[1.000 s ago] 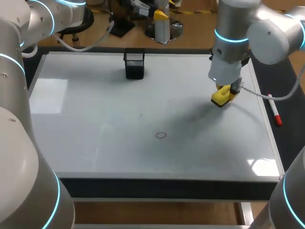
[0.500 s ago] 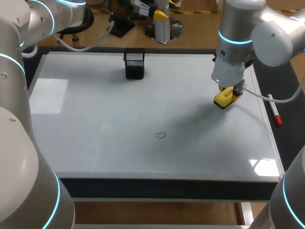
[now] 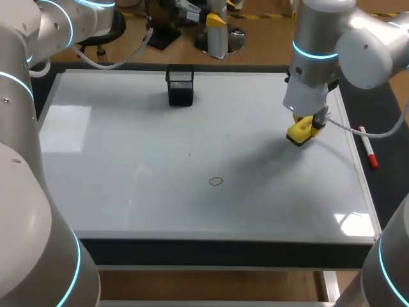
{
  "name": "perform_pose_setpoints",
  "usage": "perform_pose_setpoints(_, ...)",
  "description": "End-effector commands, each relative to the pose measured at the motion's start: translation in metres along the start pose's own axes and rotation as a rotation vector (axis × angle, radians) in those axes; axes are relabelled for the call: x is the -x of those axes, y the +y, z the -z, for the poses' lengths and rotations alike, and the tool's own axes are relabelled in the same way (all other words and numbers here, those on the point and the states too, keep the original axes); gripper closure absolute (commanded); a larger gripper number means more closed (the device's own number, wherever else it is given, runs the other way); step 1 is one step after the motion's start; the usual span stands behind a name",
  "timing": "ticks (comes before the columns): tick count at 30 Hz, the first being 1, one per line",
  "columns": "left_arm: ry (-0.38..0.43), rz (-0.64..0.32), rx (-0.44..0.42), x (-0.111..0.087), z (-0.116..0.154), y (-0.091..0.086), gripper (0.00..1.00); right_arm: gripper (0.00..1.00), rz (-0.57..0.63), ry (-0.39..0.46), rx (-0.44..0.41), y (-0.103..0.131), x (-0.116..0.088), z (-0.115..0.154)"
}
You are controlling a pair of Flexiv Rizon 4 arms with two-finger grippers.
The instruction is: Pick up the inspection probe, press it on each red-marked spot on the whiteboard one by one, put down the probe, pick up the eraser, and wipe off all the red marks.
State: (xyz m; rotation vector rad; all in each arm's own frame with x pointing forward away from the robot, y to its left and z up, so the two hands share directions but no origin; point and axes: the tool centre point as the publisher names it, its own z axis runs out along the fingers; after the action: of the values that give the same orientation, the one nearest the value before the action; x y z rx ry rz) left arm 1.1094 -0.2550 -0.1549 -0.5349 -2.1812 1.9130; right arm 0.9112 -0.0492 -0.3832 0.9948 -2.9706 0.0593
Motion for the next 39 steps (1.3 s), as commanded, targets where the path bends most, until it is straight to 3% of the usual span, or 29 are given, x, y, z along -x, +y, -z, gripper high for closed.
perform_pose_setpoints(1, 0.11, -0.001, -0.001, 0.004, 0.002, 0.001, 1.0, 1.0, 0.0, 0.002, -0.001, -0.001, 0.0, 0.0)
perform_pose_setpoints(11, 0.155, -0.059, 0.024, -0.041, -0.002, -0.011, 1.0, 1.0, 0.0, 0.002, -0.001, -0.001, 0.0, 0.0)
perform_pose_setpoints(28, 0.175, -0.087, 0.022, -0.136, -0.018, -0.032, 1.0, 1.0, 0.0, 0.002, -0.001, -0.001, 0.0, 0.0)
perform_pose_setpoints(39, 0.197, -0.091, 0.018, -0.206, -0.031, -0.031, 1.0, 1.0, 0.0, 0.002, -0.001, -0.001, 0.0, 0.0)
